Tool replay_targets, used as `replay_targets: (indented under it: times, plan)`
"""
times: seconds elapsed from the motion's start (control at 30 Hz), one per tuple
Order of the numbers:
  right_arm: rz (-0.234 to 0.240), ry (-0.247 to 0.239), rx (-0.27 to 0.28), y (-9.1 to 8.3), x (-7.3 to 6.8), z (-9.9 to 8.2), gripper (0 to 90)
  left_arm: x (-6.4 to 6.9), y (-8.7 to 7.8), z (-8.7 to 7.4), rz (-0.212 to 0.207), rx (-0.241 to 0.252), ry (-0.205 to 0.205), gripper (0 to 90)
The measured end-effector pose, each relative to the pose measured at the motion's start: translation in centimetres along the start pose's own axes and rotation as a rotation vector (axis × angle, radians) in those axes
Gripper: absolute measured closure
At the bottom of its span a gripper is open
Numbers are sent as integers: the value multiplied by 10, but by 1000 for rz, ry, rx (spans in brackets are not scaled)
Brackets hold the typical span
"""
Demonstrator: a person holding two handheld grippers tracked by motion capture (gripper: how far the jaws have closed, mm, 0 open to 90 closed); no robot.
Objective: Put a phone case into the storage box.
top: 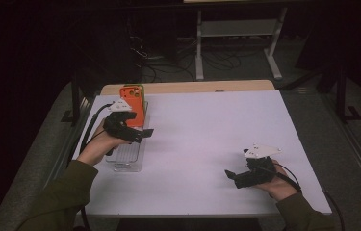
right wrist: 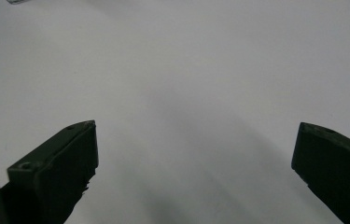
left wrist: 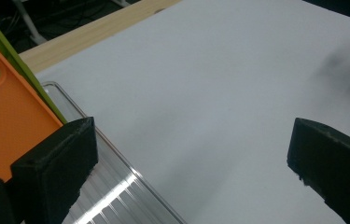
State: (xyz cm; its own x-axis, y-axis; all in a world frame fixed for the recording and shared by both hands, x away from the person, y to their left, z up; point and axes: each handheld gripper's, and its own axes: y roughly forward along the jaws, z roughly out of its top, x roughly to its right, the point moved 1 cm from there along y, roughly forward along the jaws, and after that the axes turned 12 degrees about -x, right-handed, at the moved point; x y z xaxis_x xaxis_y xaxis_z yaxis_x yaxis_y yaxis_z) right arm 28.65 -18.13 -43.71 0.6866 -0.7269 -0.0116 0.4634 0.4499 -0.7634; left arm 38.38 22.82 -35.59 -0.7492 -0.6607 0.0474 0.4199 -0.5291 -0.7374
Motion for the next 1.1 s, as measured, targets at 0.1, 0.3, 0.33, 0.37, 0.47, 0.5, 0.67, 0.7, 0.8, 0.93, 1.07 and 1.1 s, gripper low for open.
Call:
replay_targets:
  times: [0.1,0.3,0.33,0.37,0.47,0.5,0.67,0.7,0.8,0.93,1.07,1.1]
  plan:
    - [8,-5,5,-1,-1,0,0,4,-3,-7,-13,1,11,15]
    - [31,-18,19,-4,-3,3,0,13,-2,-23,-38,5,12,16]
    - [28,-26,24,-5,-2,3,0,14,-2,-26,-44,7,7,15]
    - [30,-24,21,-6,-3,4,0,15,-2,-28,-43,4,12,15]
    - [39,-26,29,-8,-4,5,0,19,-1,-36,-53,11,3,16]
    - [35,-33,35,-9,-3,6,0,21,-1,-39,-52,15,9,15]
    - [44,-31,51,-13,-3,9,0,27,0,-48,-58,20,10,16]
    - [46,-33,52,-14,-3,9,0,27,0,-50,-58,17,10,16]
    - [52,-30,61,-16,-3,11,0,30,2,-56,-66,19,7,16]
    - [53,-34,69,-19,-3,13,0,32,3,-64,-64,23,0,16]
    - [59,-27,82,-22,-4,14,0,32,5,-71,-62,16,15,16]
    - [56,-35,85,-22,-4,15,0,33,6,-73,-60,11,15,16]
